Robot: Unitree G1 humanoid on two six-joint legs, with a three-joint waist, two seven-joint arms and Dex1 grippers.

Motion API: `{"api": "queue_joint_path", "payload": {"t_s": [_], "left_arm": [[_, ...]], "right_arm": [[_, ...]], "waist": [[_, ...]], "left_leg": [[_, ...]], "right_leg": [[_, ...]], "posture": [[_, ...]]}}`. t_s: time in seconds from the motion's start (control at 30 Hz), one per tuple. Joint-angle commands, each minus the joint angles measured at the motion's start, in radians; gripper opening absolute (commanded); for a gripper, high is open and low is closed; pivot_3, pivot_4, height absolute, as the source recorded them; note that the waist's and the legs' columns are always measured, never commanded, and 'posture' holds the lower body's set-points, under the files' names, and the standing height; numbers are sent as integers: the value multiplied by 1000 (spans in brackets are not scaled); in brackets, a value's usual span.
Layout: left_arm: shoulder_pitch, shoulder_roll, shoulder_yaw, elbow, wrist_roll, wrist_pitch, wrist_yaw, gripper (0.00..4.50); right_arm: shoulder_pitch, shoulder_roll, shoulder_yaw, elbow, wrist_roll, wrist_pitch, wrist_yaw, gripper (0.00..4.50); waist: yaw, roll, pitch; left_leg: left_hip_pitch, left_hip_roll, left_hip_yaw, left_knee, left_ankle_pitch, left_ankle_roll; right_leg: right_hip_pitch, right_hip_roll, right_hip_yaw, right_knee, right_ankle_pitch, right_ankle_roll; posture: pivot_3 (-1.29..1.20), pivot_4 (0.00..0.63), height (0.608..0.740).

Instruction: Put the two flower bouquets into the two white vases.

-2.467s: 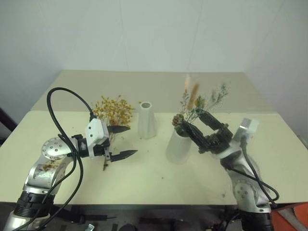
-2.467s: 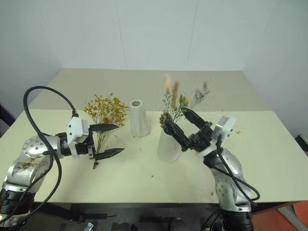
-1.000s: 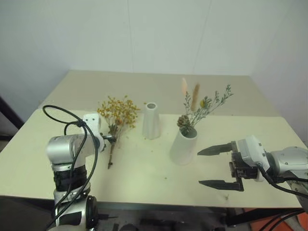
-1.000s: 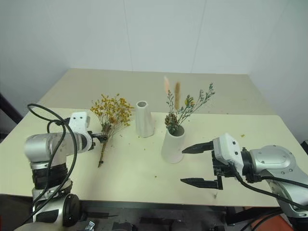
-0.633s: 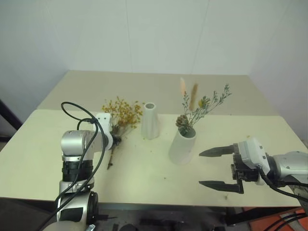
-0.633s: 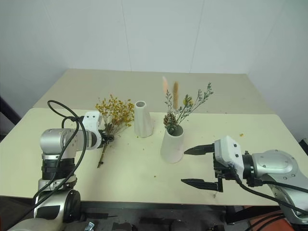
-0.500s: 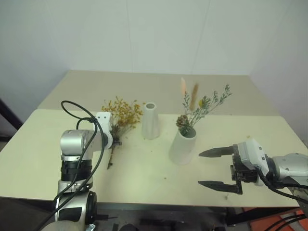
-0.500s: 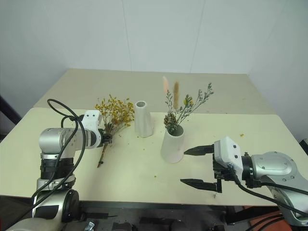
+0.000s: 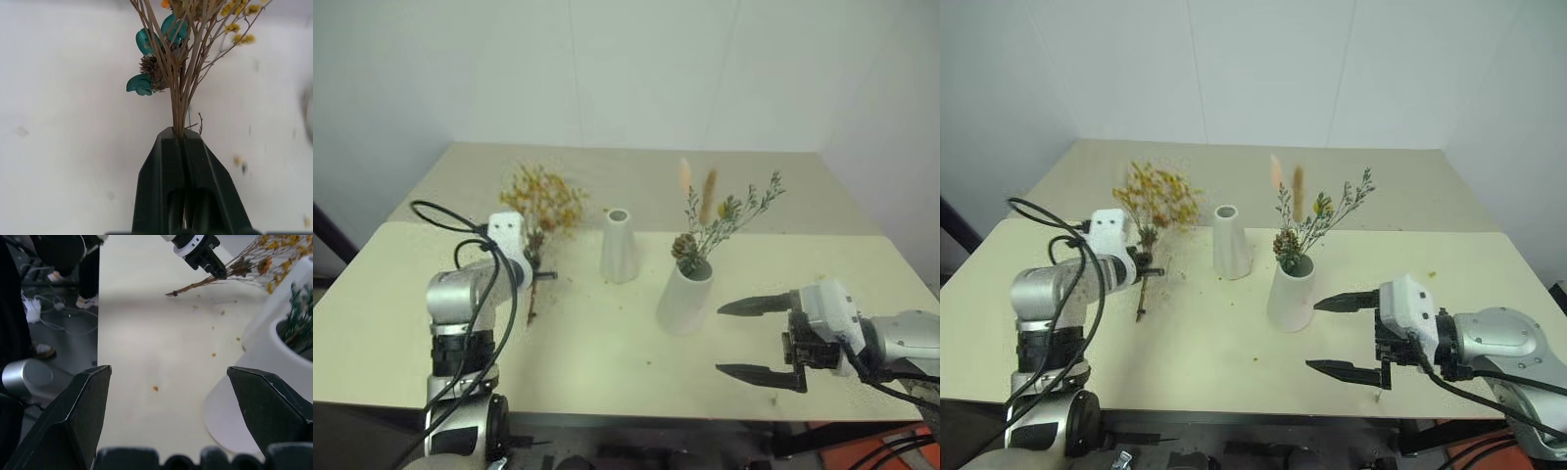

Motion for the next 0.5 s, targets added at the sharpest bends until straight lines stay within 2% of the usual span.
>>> {"api": "queue_joint_path", "payload": {"t_s": [0.03,0.1,0.17,0.23,0.37,0.5], "left_arm": [[0,14,128,-94,-136,-155,-122,28],[-1,36,142,-80,-161,-224,-167,28],[7,36,156,-52,-176,-384,-226,28],[-32,28,203,19,-231,-485,-268,28],[-87,31,193,180,-283,-729,-443,28],[-205,-10,247,378,-448,-856,-653,28]], "right_arm": [[-23,11,-53,-30,59,27,-37,4500],[-21,16,-49,-32,50,24,-50,4500],[-13,26,-42,-41,41,14,-60,4500],[-7,45,-41,-53,41,6,-78,4500],[-16,68,-34,-76,76,72,-165,4500],[-21,76,-26,-115,117,160,-269,4500]], "waist": [[0,0,0],[0,0,0],[0,0,0],[1,0,0],[2,0,0],[7,-1,0]], "left_leg": [[0,0,0,0,0,0],[1,0,0,0,0,0],[1,0,0,0,0,0],[1,0,1,0,0,0],[1,0,1,0,0,0],[0,0,1,0,0,0]], "right_leg": [[0,0,0,0,0,0],[0,0,0,0,0,0],[1,0,0,0,0,0],[1,0,0,0,0,0],[1,0,0,0,0,0],[1,0,-1,-1,0,0]], "posture": [[0,150,740],[0,150,740],[0,150,740],[0,150,740],[0,150,740],[0,150,740]]}}
